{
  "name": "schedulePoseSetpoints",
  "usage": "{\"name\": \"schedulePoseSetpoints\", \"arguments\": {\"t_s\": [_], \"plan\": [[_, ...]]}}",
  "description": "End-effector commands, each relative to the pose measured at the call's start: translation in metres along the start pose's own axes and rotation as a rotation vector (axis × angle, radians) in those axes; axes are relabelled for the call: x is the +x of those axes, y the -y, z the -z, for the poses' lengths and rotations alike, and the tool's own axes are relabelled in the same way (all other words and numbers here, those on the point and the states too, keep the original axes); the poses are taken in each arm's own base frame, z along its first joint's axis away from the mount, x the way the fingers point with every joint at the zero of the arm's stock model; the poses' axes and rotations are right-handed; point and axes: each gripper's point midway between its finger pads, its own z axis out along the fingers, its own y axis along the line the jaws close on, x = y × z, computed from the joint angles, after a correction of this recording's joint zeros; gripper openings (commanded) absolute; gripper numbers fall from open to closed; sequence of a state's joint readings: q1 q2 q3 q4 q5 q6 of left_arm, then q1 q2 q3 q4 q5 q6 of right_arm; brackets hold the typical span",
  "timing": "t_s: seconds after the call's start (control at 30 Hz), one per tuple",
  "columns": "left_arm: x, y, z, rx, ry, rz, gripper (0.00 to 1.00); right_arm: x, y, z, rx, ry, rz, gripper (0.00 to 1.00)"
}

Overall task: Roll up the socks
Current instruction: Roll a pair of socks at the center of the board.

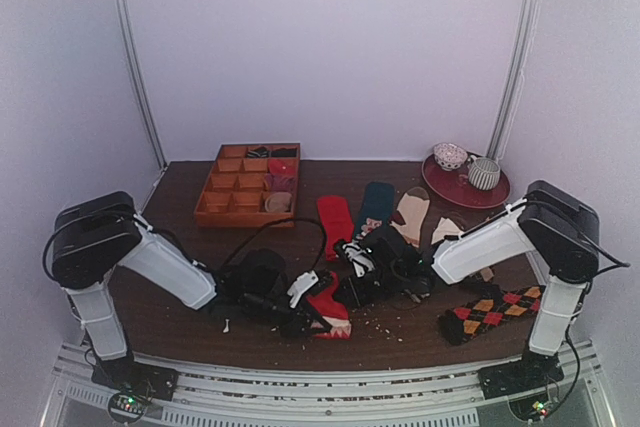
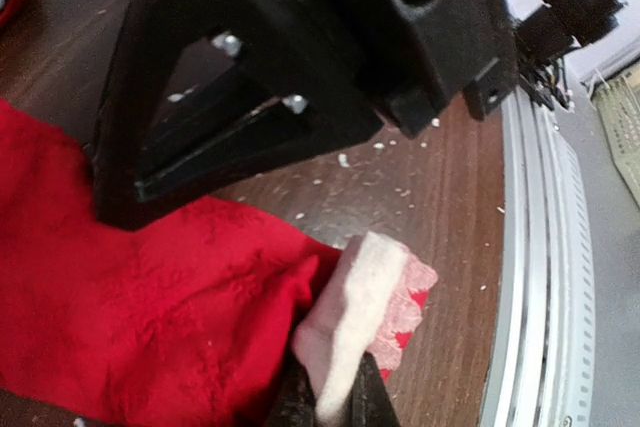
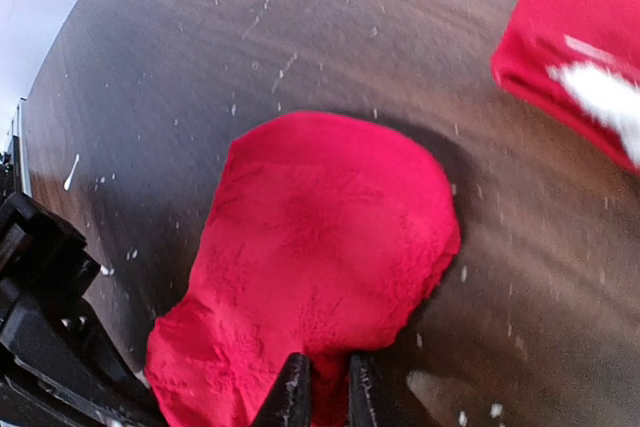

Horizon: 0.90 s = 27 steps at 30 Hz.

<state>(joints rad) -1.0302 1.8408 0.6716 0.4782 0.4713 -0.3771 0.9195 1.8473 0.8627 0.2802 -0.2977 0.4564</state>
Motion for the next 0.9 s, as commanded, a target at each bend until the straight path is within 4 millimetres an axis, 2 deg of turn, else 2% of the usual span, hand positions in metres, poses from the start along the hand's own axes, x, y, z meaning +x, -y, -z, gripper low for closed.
{"name": "schedulePoseSetpoints", "arguments": {"t_s": [0.0, 0.17, 0.27, 0.37, 0.47, 0.5, 0.6, 0.7, 0.87], "plan": [[0.112, -0.066, 0.033, -0.366, -0.303, 0.286, 0.00, 0.001, 0.019, -0.010, 0.043, -0.035, 0.035, 0.15], [0.130, -0.067, 0.041, -0.391, -0.303, 0.370, 0.00, -0.010, 0.015, -0.002, 0.009, 0.002, 0.067, 0.16], [0.138, -0.067, 0.042, -0.384, -0.302, 0.396, 0.00, -0.016, 0.004, 0.010, -0.032, 0.024, 0.148, 0.23], [0.143, -0.065, 0.039, -0.362, -0.314, 0.411, 0.00, -0.023, -0.013, 0.032, -0.095, 0.091, 0.257, 0.31], [0.144, -0.062, 0.039, -0.335, -0.322, 0.426, 0.00, -0.012, -0.038, 0.055, -0.223, 0.146, 0.425, 0.41], [0.144, -0.061, 0.040, -0.325, -0.325, 0.436, 0.00, 0.002, -0.043, 0.060, -0.259, 0.141, 0.481, 0.43], [0.147, -0.060, 0.044, -0.318, -0.338, 0.448, 0.00, 0.026, -0.062, 0.073, -0.320, 0.175, 0.680, 0.48], [0.147, -0.058, 0.047, -0.304, -0.344, 0.457, 0.00, 0.028, -0.063, 0.072, -0.250, 0.221, 0.825, 0.53], [0.145, -0.058, 0.044, -0.294, -0.346, 0.459, 0.00, 0.029, -0.070, 0.050, -0.205, 0.181, 0.995, 0.56]]}}
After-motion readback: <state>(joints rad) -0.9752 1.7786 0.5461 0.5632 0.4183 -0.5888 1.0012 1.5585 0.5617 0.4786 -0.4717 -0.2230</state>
